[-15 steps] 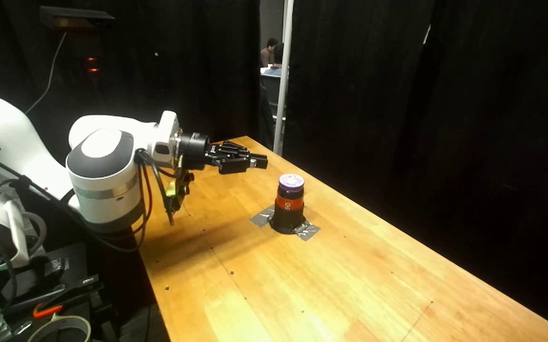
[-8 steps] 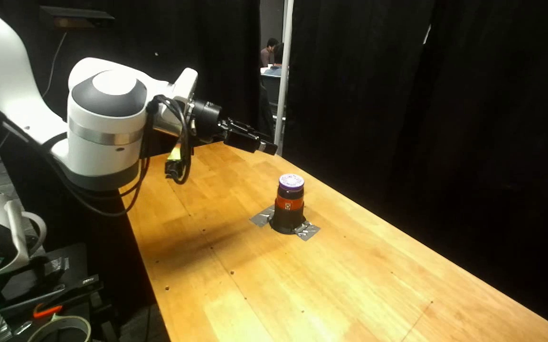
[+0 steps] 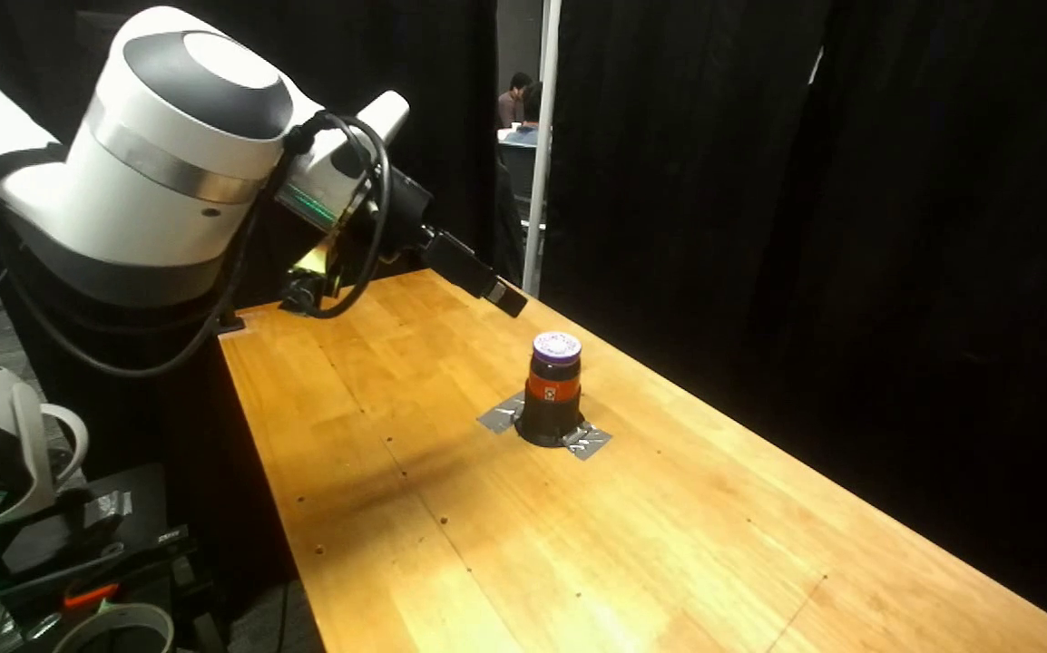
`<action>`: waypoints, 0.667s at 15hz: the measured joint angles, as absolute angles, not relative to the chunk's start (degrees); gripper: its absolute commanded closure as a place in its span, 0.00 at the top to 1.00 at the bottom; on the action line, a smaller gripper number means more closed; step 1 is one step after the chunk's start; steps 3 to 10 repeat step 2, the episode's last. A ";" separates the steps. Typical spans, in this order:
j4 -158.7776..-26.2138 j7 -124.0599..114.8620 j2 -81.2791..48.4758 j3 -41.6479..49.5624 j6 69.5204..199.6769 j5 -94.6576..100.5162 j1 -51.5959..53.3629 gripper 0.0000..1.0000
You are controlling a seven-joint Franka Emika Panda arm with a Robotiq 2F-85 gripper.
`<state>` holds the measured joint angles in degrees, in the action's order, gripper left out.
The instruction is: Put the rubber band around the brown cup
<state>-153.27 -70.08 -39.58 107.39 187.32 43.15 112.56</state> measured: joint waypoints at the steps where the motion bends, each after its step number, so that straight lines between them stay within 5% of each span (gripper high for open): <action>1: -153.73 -67.39 -36.53 109.19 185.07 43.03 114.45 1.00; 10: -153.95 -65.14 -33.51 111.36 182.41 42.91 116.90 1.00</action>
